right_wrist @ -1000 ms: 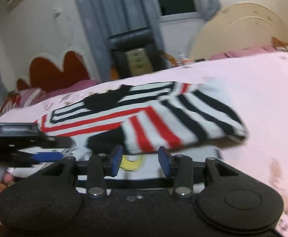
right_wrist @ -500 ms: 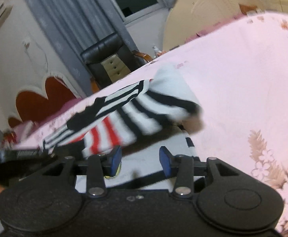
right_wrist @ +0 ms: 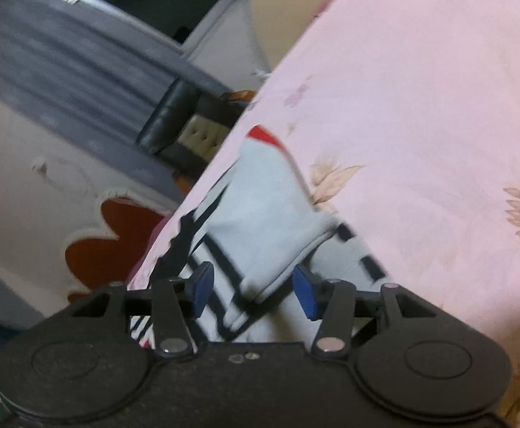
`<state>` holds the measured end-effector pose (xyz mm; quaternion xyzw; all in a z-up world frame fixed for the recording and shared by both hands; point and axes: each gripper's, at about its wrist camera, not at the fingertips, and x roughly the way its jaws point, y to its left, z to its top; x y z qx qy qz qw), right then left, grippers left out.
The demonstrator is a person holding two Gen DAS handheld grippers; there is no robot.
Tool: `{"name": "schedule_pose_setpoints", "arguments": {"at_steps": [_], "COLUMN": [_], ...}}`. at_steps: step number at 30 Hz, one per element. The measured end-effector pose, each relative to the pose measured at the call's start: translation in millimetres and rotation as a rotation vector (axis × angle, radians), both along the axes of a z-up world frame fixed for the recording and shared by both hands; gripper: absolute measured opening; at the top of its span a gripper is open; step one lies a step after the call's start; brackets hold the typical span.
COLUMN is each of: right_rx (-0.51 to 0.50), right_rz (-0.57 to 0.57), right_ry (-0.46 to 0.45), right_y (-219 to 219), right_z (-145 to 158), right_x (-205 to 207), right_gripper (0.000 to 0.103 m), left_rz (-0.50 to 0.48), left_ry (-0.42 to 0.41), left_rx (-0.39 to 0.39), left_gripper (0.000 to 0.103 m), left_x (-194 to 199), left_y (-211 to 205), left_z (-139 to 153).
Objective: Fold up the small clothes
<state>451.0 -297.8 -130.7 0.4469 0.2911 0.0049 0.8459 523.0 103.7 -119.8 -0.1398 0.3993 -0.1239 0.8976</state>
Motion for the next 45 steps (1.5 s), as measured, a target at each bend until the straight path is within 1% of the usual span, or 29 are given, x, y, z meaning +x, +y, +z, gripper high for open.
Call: {"name": "schedule_pose_setpoints", "arguments": {"at_steps": [4,6,7,8,9,10,12,14,16,18,20,22,23,24,26,27,28,30,32,34,35,37,39,40,41,42,43,44,45], "right_rx": [0.086,0.117,0.108,0.083,0.043,0.026,0.029,0.019,0.009,0.0,-0.022,-0.039,-0.049,-0.058,-0.091,-0.128,-0.165,-0.236,-0.303,-0.348,-0.38,-0.457,-0.509,-0.524,-0.544,-0.57,-0.632,-0.659,-0.625], "right_rz": [-0.058,-0.067,-0.064,-0.061,-0.056,-0.054,-0.052,-0.045,-0.039,-0.037,-0.026,-0.011,-0.001,0.009,0.033,0.042,0.049,0.067,0.104,0.151,0.182,0.228,0.279,0.299,0.32,0.339,0.348,0.334,0.317], "right_ry": [0.028,0.037,0.04,0.048,0.064,0.069,0.062,0.059,0.058,0.059,0.063,0.067,0.072,0.071,0.054,0.031,0.013,-0.023,-0.044,-0.05,-0.058,-0.056,-0.034,-0.027,-0.025,-0.023,-0.004,0.012,0.017], "right_y": [-18,-23,-23,-21,-19,-17,-17,-17,-18,-18,-19,-19,-19,-20,-20,-20,-20,-19,-13,0,10,26,40,43,46,48,49,43,32], "right_z": [-18,-26,-26,-26,-25,-24,-25,-26,-27,-27,-25,-23,-20,-18,-8,0,7,20,28,30,31,29,22,19,17,15,12,9,8], "right_x": [10,13,14,14,16,15,14,13,11,9,9,11,11,10,4,-1,-5,-7,4,24,36,55,74,80,85,87,91,91,92], "right_gripper": [0.048,0.038,0.035,0.023,0.015,0.014,0.013,0.013,0.012,0.011,0.009,0.009,0.011,0.017,0.025,0.026,0.026,0.025,0.025,0.025,0.025,0.026,0.026,0.026,0.026,0.019,0.013,0.0,0.0], "left_rz": [-0.002,-0.007,-0.01,-0.012,-0.016,-0.017,-0.028,-0.044,-0.054,-0.051,-0.045,-0.035,-0.033,-0.031,0.0,0.034,0.078,0.099,0.033,-0.081,-0.112,-0.129,-0.133,-0.136,-0.139,-0.135,-0.114,-0.092,-0.071], "left_ry": [0.012,0.012,0.006,-0.005,-0.026,-0.053,-0.116,-0.138,-0.111,-0.049,-0.009,-0.014,-0.024,-0.028,-0.037,-0.051,-0.088,-0.143,-0.168,-0.163,-0.165,-0.167,-0.125,-0.123,-0.127,-0.133,-0.139,-0.133,-0.133], "left_rx": [-0.007,-0.007,-0.002,0.0,0.005,0.01,0.012,0.035,0.073,0.107,0.115,0.1,0.096,0.088,0.083,0.095,0.112,0.122,0.111,0.141,0.145,0.132,0.124,0.126,0.149,0.186,0.183,0.157,0.161], "left_gripper": [0.003,0.003,0.003,0.003,0.004,0.004,0.003,0.004,0.004,0.003,0.004,0.003,0.004,0.004,0.004,0.004,0.004,0.004,0.004,0.004,0.004,0.004,0.004,0.004,0.004,0.004,0.004,0.004,0.004], "left_x": [-1,2,3,4,6,7,10,14,17,18,16,12,10,9,3,-2,-10,-17,-13,-2,4,16,31,34,36,36,38,39,39], "left_y": [1,1,0,0,-1,-1,-1,-3,-6,-5,-4,-2,-1,0,8,15,22,24,3,-36,-52,-77,-95,-101,-106,-108,-102,-95,-89], "left_z": [-2,-2,-2,1,5,11,29,40,38,21,5,-3,-3,-3,0,4,10,21,28,28,25,17,6,3,-1,-5,-10,-11,-10]}}
